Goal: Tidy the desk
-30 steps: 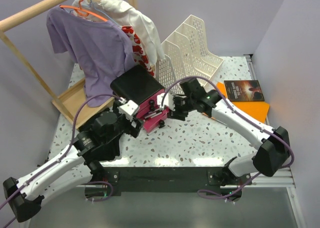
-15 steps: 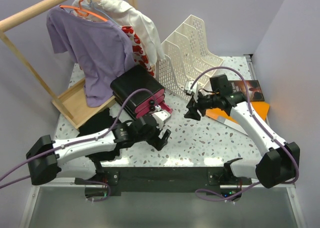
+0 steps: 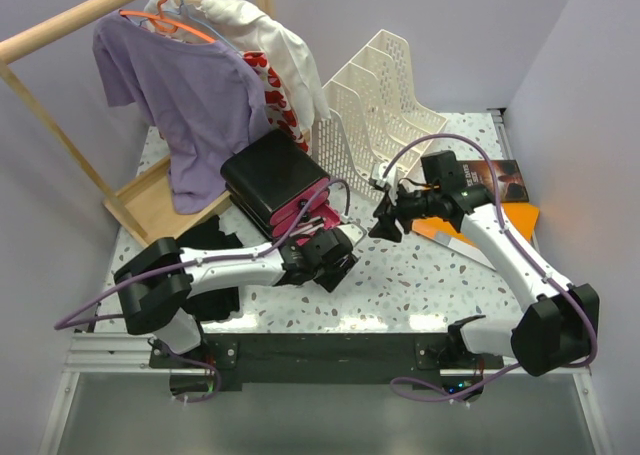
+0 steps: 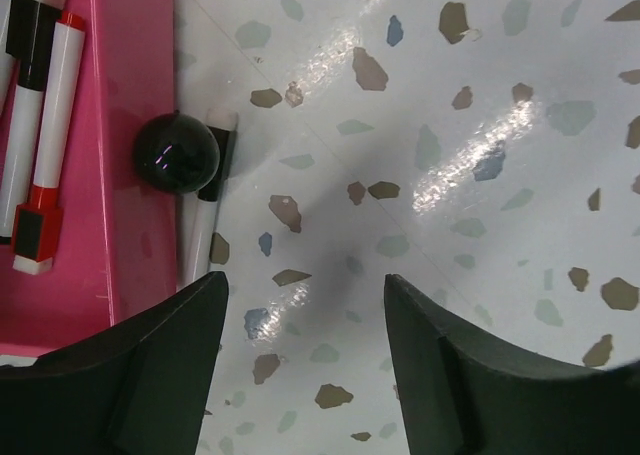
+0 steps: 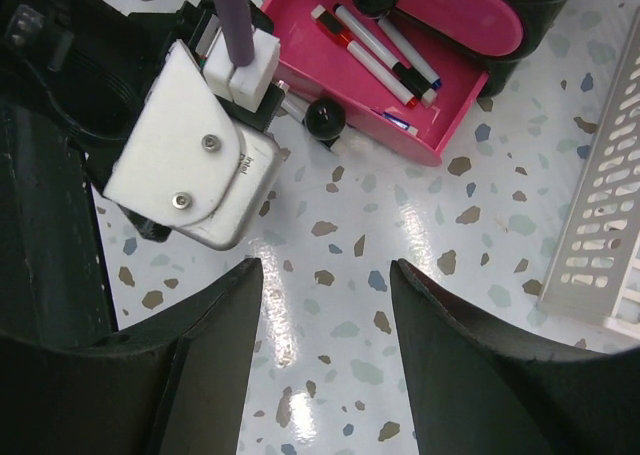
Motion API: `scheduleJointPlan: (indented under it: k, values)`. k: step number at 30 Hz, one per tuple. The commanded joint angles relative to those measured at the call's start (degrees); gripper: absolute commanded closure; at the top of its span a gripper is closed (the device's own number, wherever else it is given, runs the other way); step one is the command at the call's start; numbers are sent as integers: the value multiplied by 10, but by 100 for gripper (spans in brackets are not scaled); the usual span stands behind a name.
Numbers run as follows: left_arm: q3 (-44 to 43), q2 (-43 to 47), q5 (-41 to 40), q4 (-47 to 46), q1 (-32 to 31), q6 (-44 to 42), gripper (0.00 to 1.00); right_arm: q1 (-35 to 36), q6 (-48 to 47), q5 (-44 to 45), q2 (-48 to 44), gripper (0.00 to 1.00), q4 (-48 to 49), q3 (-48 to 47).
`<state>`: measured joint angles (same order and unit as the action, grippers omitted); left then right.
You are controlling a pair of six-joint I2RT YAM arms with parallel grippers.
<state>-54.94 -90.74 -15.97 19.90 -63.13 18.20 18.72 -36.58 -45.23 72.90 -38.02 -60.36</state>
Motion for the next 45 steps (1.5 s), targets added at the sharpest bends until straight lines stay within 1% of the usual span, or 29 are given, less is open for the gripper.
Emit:
scheduleJointPlan:
  k: [1,3,9,17,29,35,38,42,44,45]
  values:
    - [-26,-23,-34,6,6,-40,35,-5,4,-24,-17,42,20,3]
    - [-29,-37,-34,8,10,-45,39,-8,3,-25,-15,41,19,3]
    - [-35,-52,-38,6,24,-62,44,-13,2,-28,-14,41,18,5]
    - [-34,-62,-31,1,46,-80,46,-18,2,-31,-14,41,18,6]
    - [-28,-87,-9,-4,57,-88,49,-25,1,-36,-14,41,18,6]
    - [-23,-81,37,-10,58,-86,57,-29,1,-37,-15,41,16,6]
    - [-14,-72,68,-18,58,-80,62,-31,0,-38,-17,41,17,6]
    - [0,-56,109,-32,58,-69,72,-33,0,-41,-20,41,16,6]
    - [6,-48,117,-35,58,-65,75,-34,1,-42,-21,41,16,6]
    - [7,-46,120,-35,58,-63,78,-35,0,-42,-22,41,16,6]
